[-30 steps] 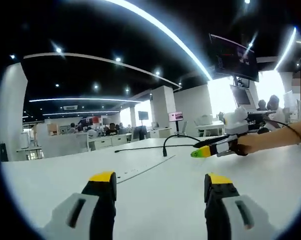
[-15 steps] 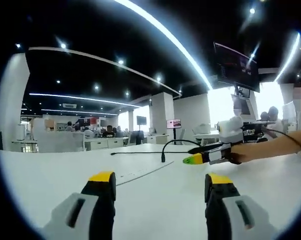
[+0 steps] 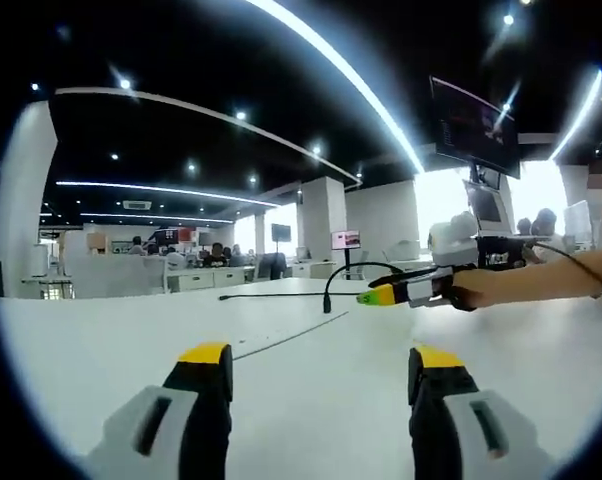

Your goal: Locate the USB plug end of the data cable currently connected to the USB port on the desk. Grip the plug, withdraw it from the port, and place it onto the desktop.

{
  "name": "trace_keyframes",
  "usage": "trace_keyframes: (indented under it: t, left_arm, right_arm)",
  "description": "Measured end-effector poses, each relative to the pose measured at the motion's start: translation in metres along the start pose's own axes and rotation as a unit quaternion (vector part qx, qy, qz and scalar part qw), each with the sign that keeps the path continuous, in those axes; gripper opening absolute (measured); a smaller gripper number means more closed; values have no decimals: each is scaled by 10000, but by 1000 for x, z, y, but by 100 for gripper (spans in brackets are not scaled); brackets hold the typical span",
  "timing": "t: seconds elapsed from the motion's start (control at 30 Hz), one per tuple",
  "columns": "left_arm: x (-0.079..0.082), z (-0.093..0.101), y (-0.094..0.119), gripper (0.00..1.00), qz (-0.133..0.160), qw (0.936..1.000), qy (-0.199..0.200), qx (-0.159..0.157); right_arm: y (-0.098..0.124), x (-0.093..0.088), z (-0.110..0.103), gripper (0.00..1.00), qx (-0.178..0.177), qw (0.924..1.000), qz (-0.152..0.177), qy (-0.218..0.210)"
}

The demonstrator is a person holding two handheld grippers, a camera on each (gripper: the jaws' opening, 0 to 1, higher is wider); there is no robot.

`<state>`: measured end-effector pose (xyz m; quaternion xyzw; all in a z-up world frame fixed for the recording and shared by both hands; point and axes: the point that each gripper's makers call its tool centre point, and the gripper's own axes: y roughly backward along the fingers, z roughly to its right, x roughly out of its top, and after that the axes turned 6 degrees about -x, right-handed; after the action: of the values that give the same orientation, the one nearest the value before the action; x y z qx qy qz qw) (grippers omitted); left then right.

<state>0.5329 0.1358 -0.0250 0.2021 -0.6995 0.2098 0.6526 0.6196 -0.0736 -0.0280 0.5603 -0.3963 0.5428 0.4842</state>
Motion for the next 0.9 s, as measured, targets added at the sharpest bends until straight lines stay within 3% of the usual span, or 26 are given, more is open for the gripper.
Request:
trace_keyframes:
  t: [0.57,0.9]
  left_arm:
    - [-8,2,-2,68,-87,9999,57,-99]
    - [-8,1,0,68,-44,9997,209,-110]
  right_arm:
    - [-32,12,11,63,-208,9997,97,-48]
    - [-55,10,16,56,-410,9991,54,34]
